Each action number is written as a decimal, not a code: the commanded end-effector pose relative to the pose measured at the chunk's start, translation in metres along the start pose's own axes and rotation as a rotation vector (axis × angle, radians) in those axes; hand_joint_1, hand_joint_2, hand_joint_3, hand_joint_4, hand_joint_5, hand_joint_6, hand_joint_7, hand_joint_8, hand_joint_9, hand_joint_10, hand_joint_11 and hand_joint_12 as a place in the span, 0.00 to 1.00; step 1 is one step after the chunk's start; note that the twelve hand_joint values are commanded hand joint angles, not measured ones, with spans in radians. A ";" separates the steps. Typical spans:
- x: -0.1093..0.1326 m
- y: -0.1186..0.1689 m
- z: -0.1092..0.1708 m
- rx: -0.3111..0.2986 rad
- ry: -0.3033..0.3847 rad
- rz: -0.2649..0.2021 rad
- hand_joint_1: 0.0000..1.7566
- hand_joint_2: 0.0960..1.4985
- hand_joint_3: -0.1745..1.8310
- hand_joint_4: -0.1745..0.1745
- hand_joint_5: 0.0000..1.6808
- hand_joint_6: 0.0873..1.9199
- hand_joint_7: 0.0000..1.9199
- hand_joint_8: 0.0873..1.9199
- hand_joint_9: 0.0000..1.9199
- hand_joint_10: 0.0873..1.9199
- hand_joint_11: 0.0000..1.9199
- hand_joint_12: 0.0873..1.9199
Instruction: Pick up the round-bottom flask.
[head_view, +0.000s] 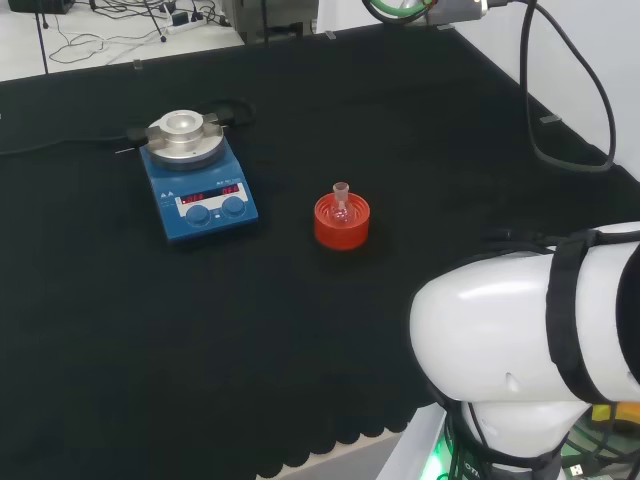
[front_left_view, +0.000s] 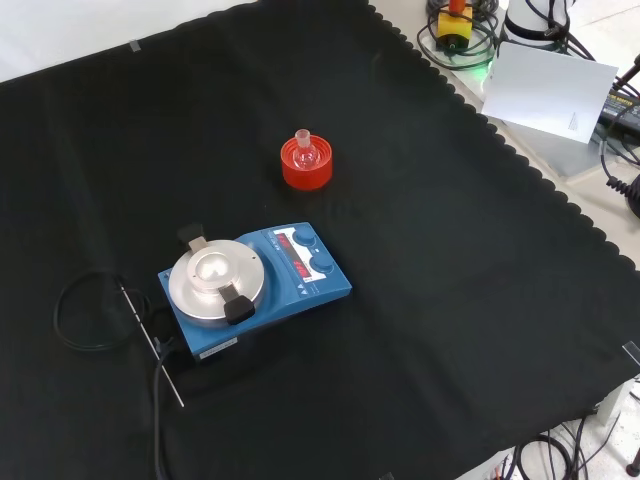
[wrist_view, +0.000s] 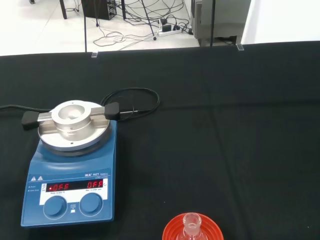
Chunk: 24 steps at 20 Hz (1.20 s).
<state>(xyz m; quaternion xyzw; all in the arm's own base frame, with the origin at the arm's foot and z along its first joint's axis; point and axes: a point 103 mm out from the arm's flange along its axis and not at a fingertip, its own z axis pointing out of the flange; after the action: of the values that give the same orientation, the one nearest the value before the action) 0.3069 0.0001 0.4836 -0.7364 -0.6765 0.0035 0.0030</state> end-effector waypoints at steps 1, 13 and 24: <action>0.001 0.000 0.000 -0.009 -0.010 0.001 0.20 0.70 0.41 0.35 0.14 0.25 0.15 0.32 0.21 0.41 0.15 0.70; 0.002 0.004 0.013 0.007 -0.013 0.027 0.04 0.86 0.24 0.41 0.16 0.19 0.00 0.24 0.07 0.33 0.02 0.71; -0.021 0.013 0.071 0.061 0.027 0.100 0.06 0.87 0.22 0.40 0.17 0.18 0.00 0.25 0.08 0.33 0.02 0.72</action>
<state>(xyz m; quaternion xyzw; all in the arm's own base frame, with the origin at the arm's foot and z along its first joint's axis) 0.3125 -0.0075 0.4424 -0.7544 -0.6560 0.0143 0.0185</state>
